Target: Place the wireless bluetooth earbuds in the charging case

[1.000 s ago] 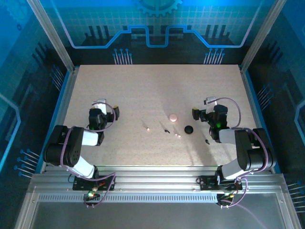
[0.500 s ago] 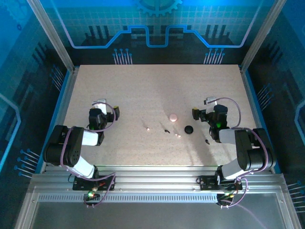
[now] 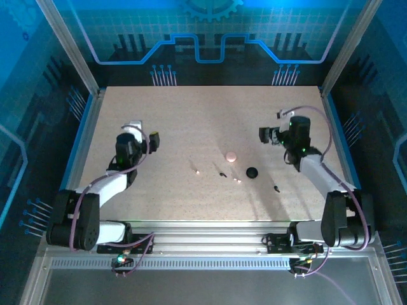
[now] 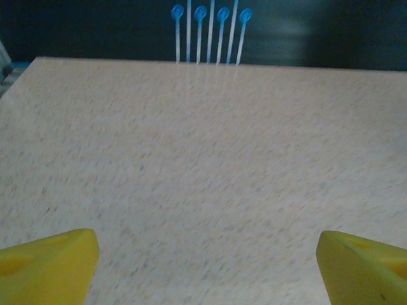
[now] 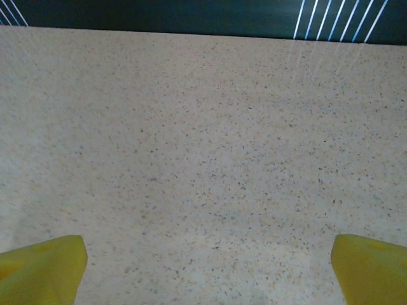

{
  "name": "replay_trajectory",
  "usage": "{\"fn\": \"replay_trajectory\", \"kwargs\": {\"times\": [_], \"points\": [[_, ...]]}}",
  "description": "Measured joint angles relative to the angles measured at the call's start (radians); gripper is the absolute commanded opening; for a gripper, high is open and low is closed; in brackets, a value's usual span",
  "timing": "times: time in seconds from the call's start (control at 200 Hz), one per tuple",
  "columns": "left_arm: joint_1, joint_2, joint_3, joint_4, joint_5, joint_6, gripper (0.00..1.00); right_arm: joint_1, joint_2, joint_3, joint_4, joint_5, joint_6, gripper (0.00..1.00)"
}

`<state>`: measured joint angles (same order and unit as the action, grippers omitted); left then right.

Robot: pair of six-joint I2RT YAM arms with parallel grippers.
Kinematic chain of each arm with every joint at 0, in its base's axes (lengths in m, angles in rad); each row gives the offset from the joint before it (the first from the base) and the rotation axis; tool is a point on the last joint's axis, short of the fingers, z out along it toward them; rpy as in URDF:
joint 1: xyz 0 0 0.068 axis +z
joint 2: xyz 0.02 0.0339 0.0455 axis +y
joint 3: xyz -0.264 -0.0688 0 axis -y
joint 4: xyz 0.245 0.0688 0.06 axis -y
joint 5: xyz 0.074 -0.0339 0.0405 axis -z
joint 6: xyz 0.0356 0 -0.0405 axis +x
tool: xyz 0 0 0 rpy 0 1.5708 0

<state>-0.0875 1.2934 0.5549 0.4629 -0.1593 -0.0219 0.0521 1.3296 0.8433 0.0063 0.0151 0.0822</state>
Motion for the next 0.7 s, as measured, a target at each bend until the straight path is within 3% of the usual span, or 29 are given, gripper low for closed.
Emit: {"fn": "replay_trajectory", "kwargs": {"times": [0.18,0.355,0.7], "points": [[-0.076,-0.045,0.219,-0.361,0.003,-0.062,0.84,0.023,0.014,0.228,-0.413,-0.06,0.077,1.0],[-0.089,-0.043,0.289,-0.628,0.04,-0.164,0.83,0.179,0.049,0.259,-0.678,-0.083,0.154,0.99],[-0.089,0.019,0.309,-0.861,0.041,-0.268,0.84,0.406,0.31,0.484,-0.882,-0.042,0.403,0.85]]}}
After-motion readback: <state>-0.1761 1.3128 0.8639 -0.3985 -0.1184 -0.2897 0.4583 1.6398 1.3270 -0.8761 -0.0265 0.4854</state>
